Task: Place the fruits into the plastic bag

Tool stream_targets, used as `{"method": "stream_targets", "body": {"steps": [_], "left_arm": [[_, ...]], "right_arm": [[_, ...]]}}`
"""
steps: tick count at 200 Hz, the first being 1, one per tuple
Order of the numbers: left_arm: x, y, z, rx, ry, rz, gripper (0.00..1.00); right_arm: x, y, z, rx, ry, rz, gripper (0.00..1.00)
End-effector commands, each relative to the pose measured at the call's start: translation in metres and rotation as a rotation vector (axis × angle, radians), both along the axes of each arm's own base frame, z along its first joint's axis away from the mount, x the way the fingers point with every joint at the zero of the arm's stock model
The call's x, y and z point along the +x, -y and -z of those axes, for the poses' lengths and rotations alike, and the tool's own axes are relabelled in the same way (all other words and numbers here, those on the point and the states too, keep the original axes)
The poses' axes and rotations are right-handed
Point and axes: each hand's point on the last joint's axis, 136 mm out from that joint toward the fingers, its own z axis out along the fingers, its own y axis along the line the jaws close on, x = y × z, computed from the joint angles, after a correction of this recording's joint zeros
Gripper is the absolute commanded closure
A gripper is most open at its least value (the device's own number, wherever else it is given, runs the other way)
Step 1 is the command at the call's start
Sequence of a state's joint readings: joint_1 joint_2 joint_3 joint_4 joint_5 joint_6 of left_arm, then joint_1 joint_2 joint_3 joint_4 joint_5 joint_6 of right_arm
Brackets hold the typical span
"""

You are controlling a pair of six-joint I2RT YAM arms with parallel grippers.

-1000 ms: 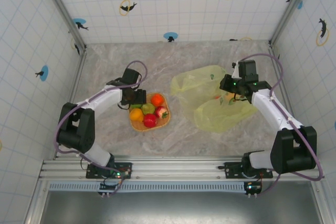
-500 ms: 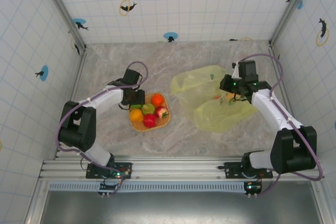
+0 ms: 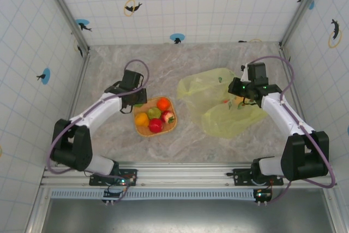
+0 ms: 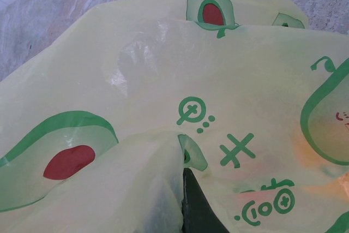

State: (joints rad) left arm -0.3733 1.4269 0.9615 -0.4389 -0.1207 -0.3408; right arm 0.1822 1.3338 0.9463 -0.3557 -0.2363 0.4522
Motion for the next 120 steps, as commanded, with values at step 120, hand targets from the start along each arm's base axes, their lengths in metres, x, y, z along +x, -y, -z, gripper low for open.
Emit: {"method": "stream_targets", "body": {"steps": [120], "left_arm": [[-0.119, 0.231, -0.136, -0.409, 0.444, 0.873, 0.50]], "right_arm": [[0.004, -0.011, -0.004, 0.022, 0.010, -0.036, 1.00]]}}
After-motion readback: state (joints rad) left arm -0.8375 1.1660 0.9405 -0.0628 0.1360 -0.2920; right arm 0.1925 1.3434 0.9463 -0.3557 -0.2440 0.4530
